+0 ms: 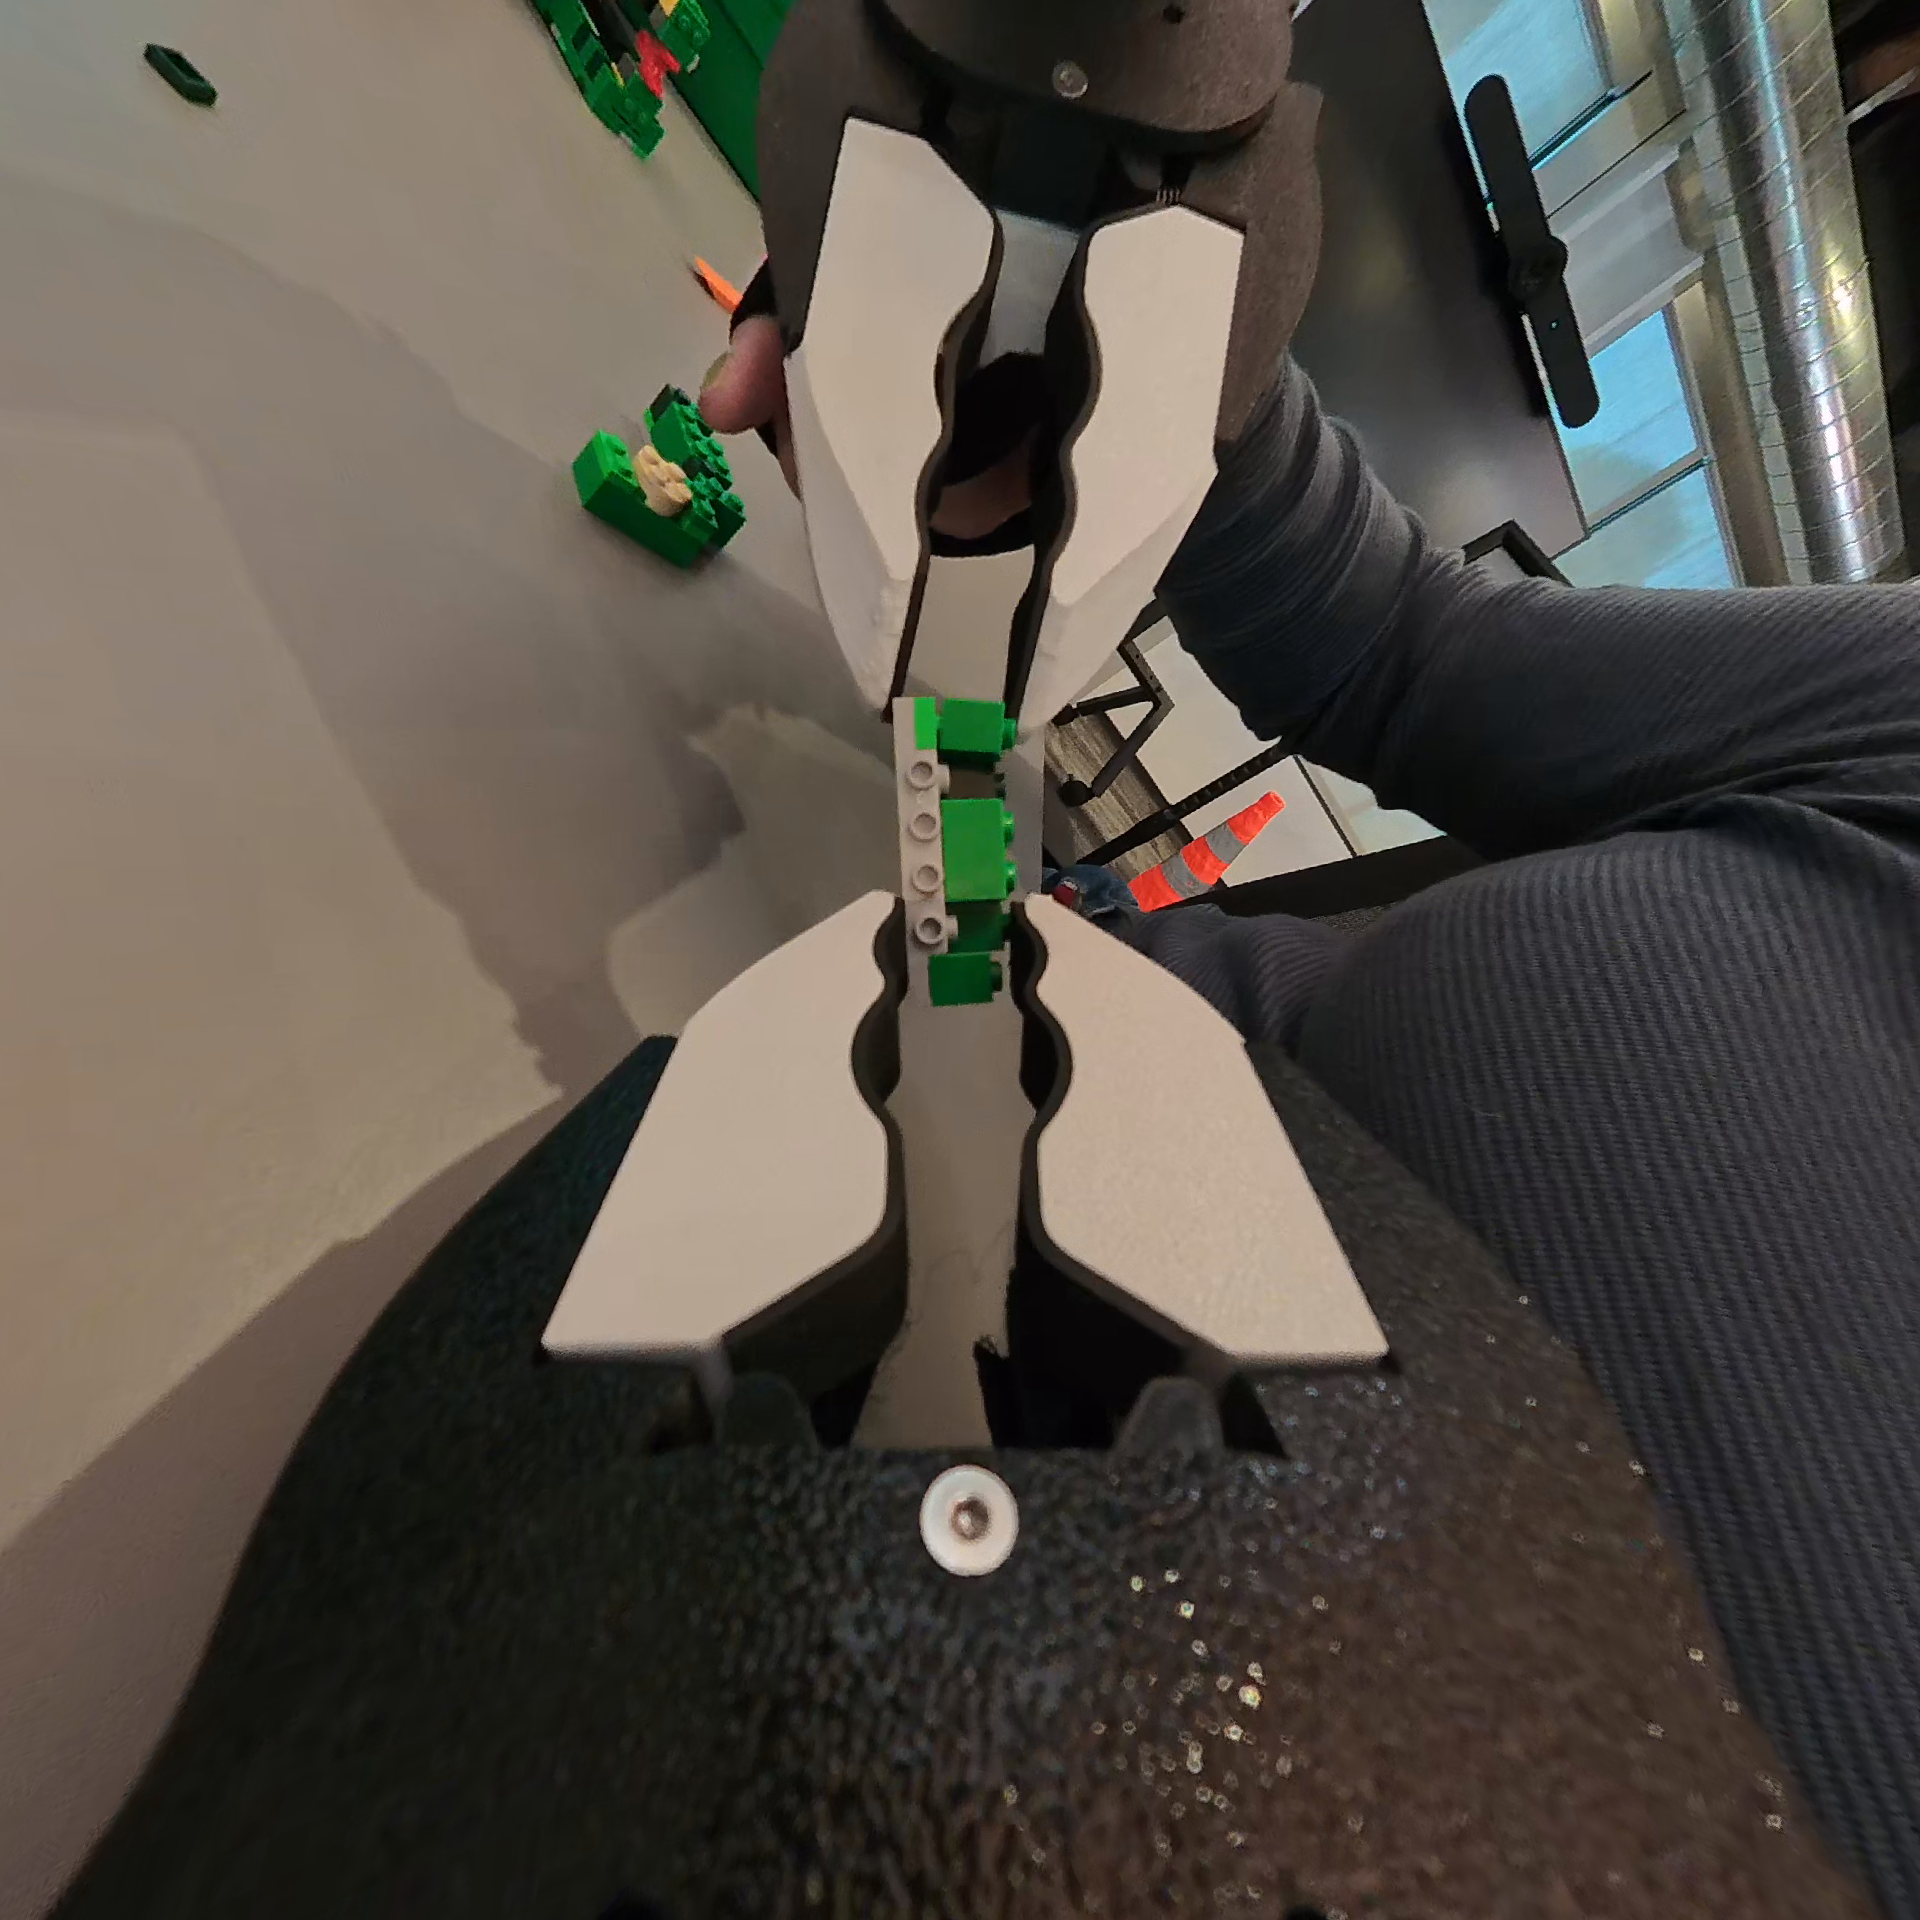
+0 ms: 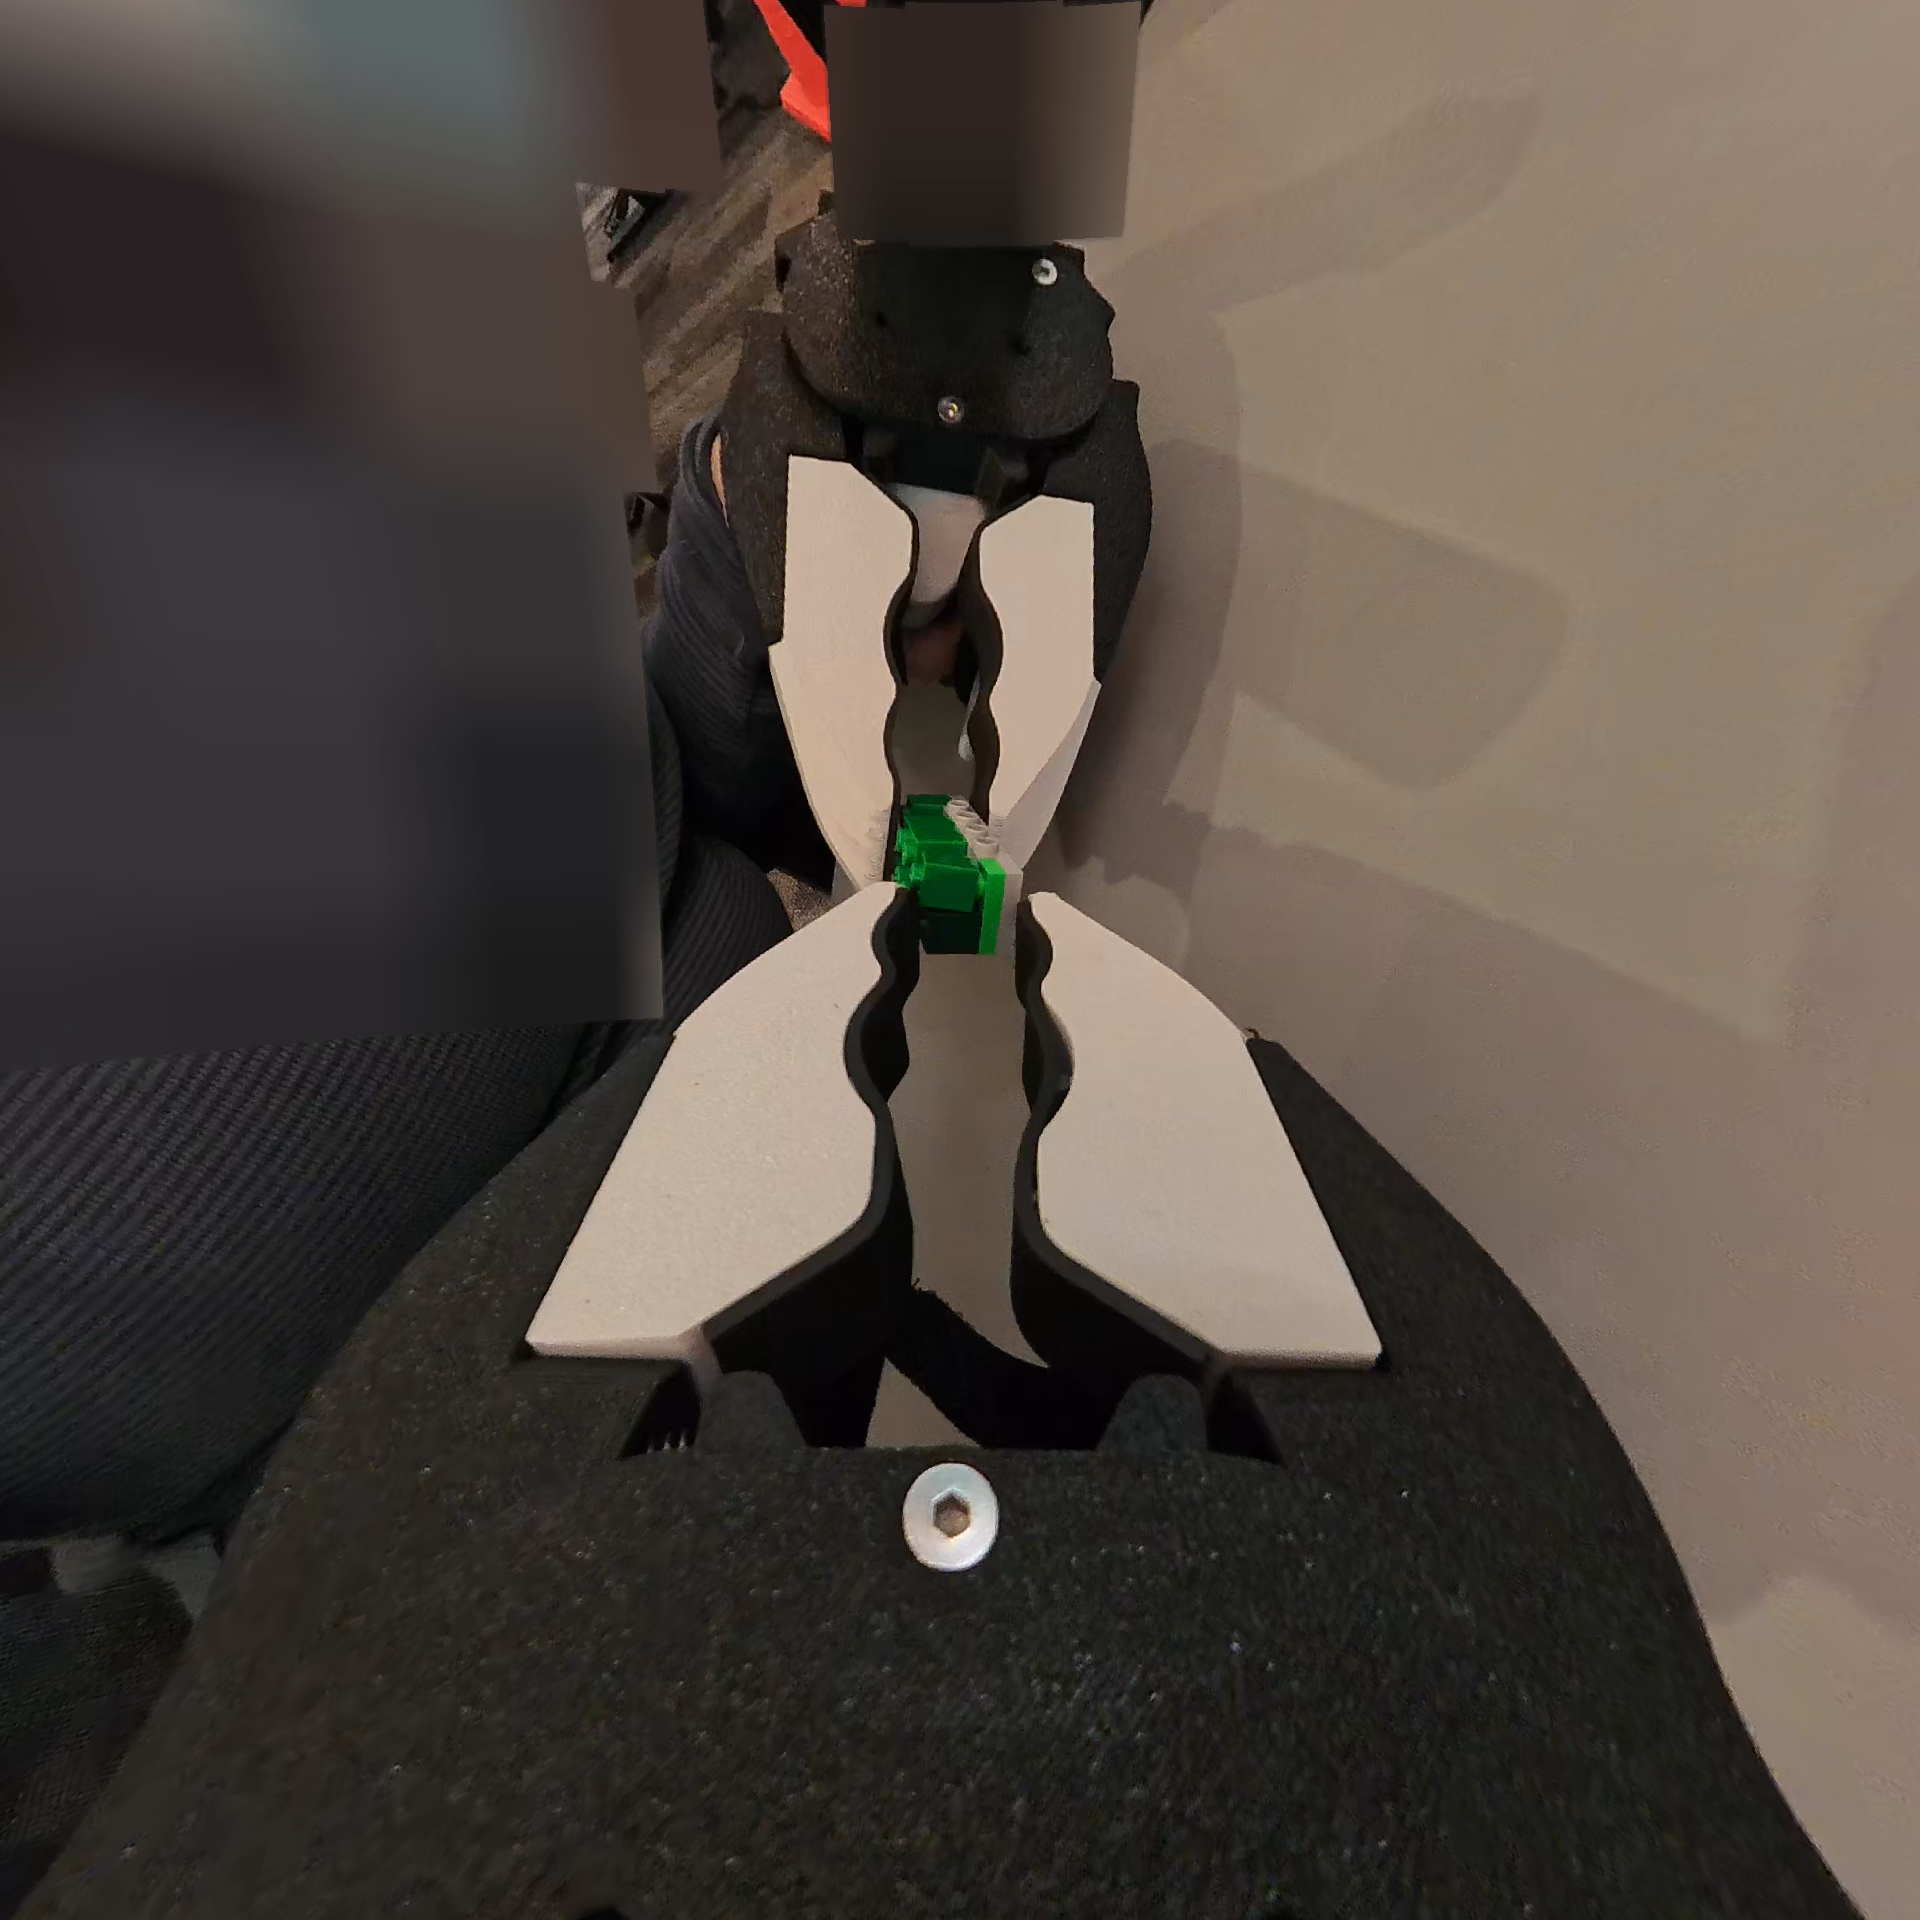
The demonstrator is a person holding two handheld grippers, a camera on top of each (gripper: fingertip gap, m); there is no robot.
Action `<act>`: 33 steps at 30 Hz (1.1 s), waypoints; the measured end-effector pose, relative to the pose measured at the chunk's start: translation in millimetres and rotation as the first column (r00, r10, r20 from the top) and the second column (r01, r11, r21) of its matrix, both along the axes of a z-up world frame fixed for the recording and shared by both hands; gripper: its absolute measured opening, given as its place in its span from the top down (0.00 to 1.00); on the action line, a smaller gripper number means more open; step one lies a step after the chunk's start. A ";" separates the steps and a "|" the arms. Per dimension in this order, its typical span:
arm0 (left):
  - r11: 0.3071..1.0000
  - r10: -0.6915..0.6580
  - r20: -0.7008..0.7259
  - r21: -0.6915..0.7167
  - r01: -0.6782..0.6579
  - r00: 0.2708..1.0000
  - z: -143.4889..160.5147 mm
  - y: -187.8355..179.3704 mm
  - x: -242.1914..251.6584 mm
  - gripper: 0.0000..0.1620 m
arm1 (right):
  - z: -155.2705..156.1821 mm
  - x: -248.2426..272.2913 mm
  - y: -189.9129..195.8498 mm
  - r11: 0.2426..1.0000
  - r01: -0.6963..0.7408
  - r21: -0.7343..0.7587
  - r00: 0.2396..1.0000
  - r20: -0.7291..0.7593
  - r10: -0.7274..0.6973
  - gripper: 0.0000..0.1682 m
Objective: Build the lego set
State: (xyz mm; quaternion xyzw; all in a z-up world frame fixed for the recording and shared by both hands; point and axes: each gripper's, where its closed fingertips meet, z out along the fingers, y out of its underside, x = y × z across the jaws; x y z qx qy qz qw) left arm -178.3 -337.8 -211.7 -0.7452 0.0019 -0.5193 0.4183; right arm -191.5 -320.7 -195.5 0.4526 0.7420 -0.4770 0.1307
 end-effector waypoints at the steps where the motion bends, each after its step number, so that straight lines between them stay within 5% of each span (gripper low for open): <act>1: 1.000 0.002 0.001 -0.001 -0.002 1.000 -0.1 0.1 -0.2 0.89 | 0.1 -0.2 0.2 1.000 0.001 0.000 1.000 -0.001 -0.001 0.90; 12: 1.000 0.007 -0.015 -0.019 -0.007 1.000 -3.5 1.5 0.0 0.89 | -2.0 -3.0 -1.3 1.000 0.017 0.023 1.000 -0.005 -0.017 0.83; 22: 1.000 0.006 -0.024 -0.026 -0.007 1.000 -4.8 1.9 0.5 0.89 | -15.8 -4.2 -7.3 0.982 0.023 0.189 1.000 -0.008 -0.022 0.80; 33: 0.998 -0.045 -0.018 0.046 0.046 0.999 4.1 -4.2 6.4 0.89 | -1.5 5.8 -14.5 0.999 -0.049 -0.002 0.999 0.008 0.049 0.88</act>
